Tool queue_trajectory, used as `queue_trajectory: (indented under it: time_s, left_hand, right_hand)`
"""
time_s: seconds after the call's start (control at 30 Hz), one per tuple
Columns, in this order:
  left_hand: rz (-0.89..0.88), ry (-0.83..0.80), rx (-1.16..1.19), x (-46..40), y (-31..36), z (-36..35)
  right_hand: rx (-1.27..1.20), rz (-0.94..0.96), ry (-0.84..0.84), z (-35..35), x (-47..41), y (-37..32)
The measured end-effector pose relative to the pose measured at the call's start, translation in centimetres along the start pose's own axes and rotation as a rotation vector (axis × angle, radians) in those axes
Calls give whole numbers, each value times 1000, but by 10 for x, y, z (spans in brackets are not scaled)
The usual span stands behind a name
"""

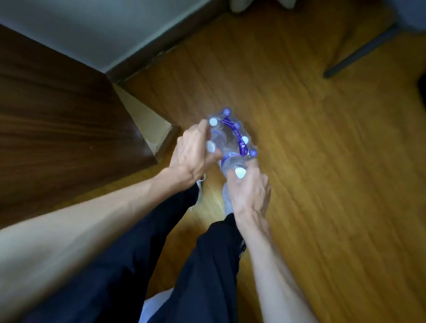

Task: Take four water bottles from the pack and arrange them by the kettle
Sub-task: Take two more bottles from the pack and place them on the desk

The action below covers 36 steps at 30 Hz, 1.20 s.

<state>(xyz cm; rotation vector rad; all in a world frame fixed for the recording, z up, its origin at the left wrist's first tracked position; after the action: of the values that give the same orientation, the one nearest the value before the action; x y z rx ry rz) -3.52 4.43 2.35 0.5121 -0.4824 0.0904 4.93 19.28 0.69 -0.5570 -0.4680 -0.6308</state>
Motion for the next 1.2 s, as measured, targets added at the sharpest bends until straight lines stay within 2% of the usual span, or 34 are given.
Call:
queue_trajectory:
  time_s: [0.2, 0.37, 0.5, 0.7, 0.87, 1.0, 1.2]
  left_hand:
    - [-81, 232, 149, 126, 66, 150]
    - [-111, 436, 208, 239, 95, 250]
    - [-60, 595, 247, 324, 82, 317]
    - [92, 806, 305, 447, 17, 384]
    - [289, 959, 340, 537, -79, 426]
    - [392, 1045, 344, 597, -168, 457]
    - [509, 1159, 319, 673, -287, 507]
  right_hand:
    - [-63, 243, 115, 152, 114, -60]
    - [-28, 697, 166, 252, 220, -142]
    - [22, 966, 125, 279, 297, -193]
    - [59, 1294, 36, 259, 418, -266]
    - [119, 1459, -113, 197, 524, -330]
    - [146, 1512, -209, 130, 603, -378]
    - [38, 1564, -288, 41, 710, -438]
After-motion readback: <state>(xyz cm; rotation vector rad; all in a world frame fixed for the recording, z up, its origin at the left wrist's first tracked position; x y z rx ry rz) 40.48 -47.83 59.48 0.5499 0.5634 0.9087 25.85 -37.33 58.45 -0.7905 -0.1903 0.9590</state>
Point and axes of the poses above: each hand's wrist, its own x-axis away from the middle knuckle, its own z-axis out of the back of the hand, y = z × x, the point moved 9 cm from there along -x, towards the middle knuckle, and after that the axes turned 2 degrees about y, right-handed, at the moved point
